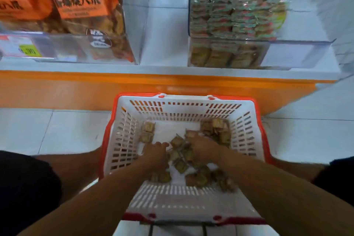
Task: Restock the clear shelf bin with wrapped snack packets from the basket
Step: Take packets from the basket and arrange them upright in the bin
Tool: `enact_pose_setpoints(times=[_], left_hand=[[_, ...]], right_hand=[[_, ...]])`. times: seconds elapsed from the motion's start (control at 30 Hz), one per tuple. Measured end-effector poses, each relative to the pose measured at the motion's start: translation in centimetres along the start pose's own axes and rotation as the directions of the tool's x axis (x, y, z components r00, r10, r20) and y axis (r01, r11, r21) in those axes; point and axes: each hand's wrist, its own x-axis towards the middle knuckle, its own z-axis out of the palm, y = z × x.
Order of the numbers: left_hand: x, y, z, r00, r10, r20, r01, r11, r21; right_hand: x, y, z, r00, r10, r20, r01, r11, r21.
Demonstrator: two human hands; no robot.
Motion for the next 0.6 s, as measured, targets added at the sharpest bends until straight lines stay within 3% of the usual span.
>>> enact_pose_setpoints(times=[0.13, 0.23, 0.37, 0.53, 0.6], left_hand=[[1.6, -0.4, 2.1, 0.998, 0.043, -0.041, -0.040, 0.997, 0.067], [2.1, -1.3, 4.0, 1.000, -0.013, -0.007, 0.013, 1.000, -0.025], [2.5, -2.2, 6.2, 0.996, -0.078, -0.037, 0.078, 0.997, -0.006], [2.8, -2.6, 7.8, 0.997, -0.071, -0.028, 0.065, 0.985, -0.161], [2.9, -2.5, 7.7, 0.994, -0.109, -0.009, 0.103, 0.965, -0.243]], right_hand=[[3.2, 0.1, 5.1, 0.994, -0.022, -0.109, 0.027, 0.999, 0.040], [4.8, -0.5, 6.5, 0.997, -0.046, -0.069, 0.046, 0.999, -0.004], [5.9, -1.9, 7.3, 1.000, -0.003, -0.020, 0.002, 0.996, -0.093], [7.2, -2.7, 8.1, 0.999, -0.049, 0.019, 0.051, 0.992, -0.119], [7.7, -2.3, 8.5, 0.995, -0.099, -0.026, 0.097, 0.991, -0.094]])
